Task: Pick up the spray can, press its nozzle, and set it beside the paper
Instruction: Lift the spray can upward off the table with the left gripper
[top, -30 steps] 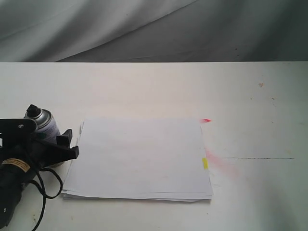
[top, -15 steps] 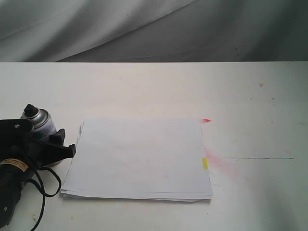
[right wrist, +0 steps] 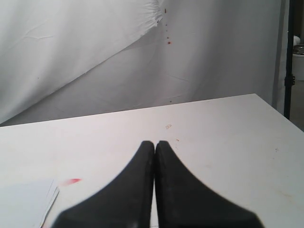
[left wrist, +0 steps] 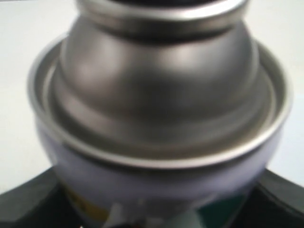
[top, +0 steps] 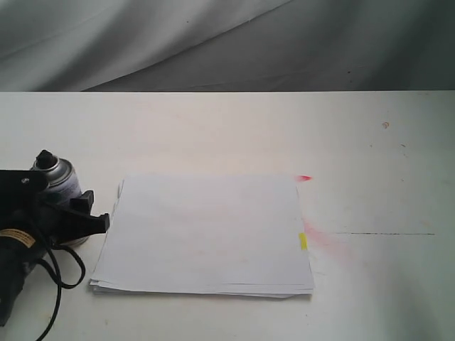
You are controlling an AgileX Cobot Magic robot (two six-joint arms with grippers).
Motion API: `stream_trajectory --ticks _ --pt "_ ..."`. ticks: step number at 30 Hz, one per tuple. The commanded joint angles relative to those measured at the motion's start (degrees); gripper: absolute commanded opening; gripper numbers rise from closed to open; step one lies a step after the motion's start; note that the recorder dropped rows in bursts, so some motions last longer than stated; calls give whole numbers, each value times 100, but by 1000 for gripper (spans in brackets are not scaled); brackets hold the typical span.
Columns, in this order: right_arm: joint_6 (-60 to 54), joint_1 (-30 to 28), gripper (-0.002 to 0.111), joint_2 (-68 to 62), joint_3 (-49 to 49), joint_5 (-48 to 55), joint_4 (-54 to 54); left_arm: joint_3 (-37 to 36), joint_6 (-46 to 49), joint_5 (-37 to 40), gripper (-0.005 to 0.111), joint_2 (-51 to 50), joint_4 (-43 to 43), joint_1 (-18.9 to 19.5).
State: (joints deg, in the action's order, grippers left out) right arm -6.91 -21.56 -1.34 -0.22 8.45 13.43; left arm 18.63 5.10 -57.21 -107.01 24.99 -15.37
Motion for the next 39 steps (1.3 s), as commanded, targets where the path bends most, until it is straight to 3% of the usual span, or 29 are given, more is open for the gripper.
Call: stream_trajectory --ticks 1,5,8,16,24,33,39 --pt "-13 -30 0 33 22 -26 25 158 752 883 0 1020 -70 5" --pt "-13 -30 0 33 22 -26 25 787 1747 2833 0 1969 -70 5" --pt "-13 -30 0 33 22 -26 25 1402 2524 3861 0 2419 -21 5" --pt "-13 -30 0 33 22 -26 25 2159 3597 5204 0 2751 189 5" --pt "-13 -30 0 33 22 -26 25 2405 3817 5514 0 2908 78 -288" --pt "-13 -30 0 33 22 -26 25 2850 4411 5721 0 2908 -44 -288" --pt "-13 -30 0 33 22 -26 25 3049 4434 5938 0 2897 -644 -288"
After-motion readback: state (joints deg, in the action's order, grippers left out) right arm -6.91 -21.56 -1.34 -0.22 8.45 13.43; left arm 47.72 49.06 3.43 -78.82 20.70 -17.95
